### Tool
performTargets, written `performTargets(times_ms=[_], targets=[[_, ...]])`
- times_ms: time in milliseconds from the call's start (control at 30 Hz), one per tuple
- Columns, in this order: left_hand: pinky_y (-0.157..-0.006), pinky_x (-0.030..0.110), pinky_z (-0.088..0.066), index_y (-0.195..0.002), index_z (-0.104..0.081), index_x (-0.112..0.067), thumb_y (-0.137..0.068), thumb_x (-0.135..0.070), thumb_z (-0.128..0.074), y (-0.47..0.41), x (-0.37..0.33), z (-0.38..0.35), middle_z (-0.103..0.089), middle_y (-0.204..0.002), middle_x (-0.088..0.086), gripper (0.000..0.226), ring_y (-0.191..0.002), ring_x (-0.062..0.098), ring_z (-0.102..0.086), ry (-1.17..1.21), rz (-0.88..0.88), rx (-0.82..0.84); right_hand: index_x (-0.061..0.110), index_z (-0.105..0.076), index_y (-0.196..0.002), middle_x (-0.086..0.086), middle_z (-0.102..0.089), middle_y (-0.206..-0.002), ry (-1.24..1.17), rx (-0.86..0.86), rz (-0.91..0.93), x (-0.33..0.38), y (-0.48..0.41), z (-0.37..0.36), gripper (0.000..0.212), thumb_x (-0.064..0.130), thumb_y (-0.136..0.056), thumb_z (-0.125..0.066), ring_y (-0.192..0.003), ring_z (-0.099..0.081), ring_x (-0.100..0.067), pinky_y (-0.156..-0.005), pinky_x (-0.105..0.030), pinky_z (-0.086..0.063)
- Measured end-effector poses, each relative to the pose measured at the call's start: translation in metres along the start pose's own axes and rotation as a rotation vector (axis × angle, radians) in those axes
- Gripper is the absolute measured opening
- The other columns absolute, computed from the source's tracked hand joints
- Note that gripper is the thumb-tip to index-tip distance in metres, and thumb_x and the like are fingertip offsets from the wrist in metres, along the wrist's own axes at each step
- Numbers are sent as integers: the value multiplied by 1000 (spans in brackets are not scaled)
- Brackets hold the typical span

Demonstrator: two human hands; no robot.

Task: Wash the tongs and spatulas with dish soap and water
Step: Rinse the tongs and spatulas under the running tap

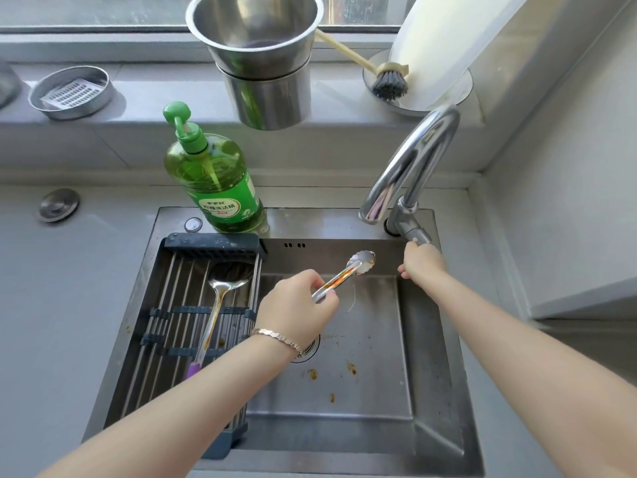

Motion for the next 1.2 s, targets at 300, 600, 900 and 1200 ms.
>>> performTargets(times_ms=[300, 600, 900, 1200], targets=[[-53, 24, -38, -79, -61, -19, -81, -29, -56, 6, 2, 9, -57, -59, -3, 12, -60, 21, -54, -1, -29, -18, -8, -62, -104, -16, -65, -92, -75, -20, 35, -3, 16, 6, 43, 21, -95, -31, -81, -56, -30, -82, -36, -46], [-63, 31, -43, -85, -54, -13, -85, -22, -53, 8, 2, 1, -63, -79, 5, 9, -76, 27, -57, 37, 12, -4, 6, -54, -99, -8, -65, -87, -921, 646, 72, 42, 156, -59, 12, 10, -88, -60, -71, -65, -12, -69, -20, -55], [-61, 30, -45, -79, -53, -14, -85, -23, -60, 24, 18, 13, -62, -73, 2, 13, -66, 21, -55, 174, -5, -53, 3, -59, -89, -9, -67, -81, -1243, 570, -40, 45, 161, -65, 4, 2, -86, -61, -75, -68, -21, -63, -25, -59], [-58, 29, -44, -80, -53, -12, -86, -21, -60, 39, 29, 16, -60, -68, 2, 13, -60, 17, -51, 202, 1, -38, 0, -60, -88, -9, -69, -73, -1271, 524, -43, 43, 161, -60, 4, 1, -84, -61, -63, -69, -12, -61, -22, -59]])
Point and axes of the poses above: each hand's wrist, its own y-axis away from the middle knuckle, its own z-axis out of the back of the hand, x = y × z, the point moved 6 cm from there along -y, towards the middle knuckle
